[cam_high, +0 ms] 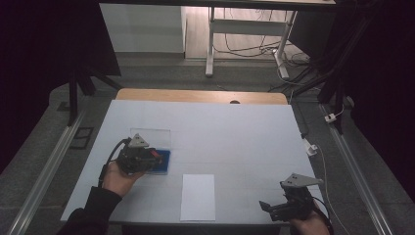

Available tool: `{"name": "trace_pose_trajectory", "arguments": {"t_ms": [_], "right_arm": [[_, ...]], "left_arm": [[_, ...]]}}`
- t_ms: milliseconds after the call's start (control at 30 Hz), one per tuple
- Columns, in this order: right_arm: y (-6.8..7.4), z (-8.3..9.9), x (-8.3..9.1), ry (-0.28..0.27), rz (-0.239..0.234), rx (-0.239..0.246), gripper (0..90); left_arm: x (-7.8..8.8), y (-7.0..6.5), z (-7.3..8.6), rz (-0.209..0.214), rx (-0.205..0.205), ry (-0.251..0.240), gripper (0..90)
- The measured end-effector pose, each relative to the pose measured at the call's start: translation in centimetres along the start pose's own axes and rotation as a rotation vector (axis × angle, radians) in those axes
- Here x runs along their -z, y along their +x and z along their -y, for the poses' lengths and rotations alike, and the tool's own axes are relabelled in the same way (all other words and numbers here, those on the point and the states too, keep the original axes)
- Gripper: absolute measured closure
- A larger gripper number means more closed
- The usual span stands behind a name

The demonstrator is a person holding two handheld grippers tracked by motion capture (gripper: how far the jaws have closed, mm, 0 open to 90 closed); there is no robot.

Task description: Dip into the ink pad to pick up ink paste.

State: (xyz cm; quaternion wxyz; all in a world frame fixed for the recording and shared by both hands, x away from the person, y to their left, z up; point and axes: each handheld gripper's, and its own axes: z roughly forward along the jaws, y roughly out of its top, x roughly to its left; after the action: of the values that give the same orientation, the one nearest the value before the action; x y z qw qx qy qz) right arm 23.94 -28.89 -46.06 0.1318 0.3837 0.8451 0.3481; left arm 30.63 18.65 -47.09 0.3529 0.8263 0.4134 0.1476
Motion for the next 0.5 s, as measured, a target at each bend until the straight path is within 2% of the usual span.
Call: {"name": "trace_pose_trajectory", "arguments": {"t_ms": [500], "right_arm": [[0.0,0.0,0.0,0.0,0.0,0.001,0.0]], "left_arm": [[0.6,-2.3,-0.9,0.068,-0.046,-0.027,58.4]]}}
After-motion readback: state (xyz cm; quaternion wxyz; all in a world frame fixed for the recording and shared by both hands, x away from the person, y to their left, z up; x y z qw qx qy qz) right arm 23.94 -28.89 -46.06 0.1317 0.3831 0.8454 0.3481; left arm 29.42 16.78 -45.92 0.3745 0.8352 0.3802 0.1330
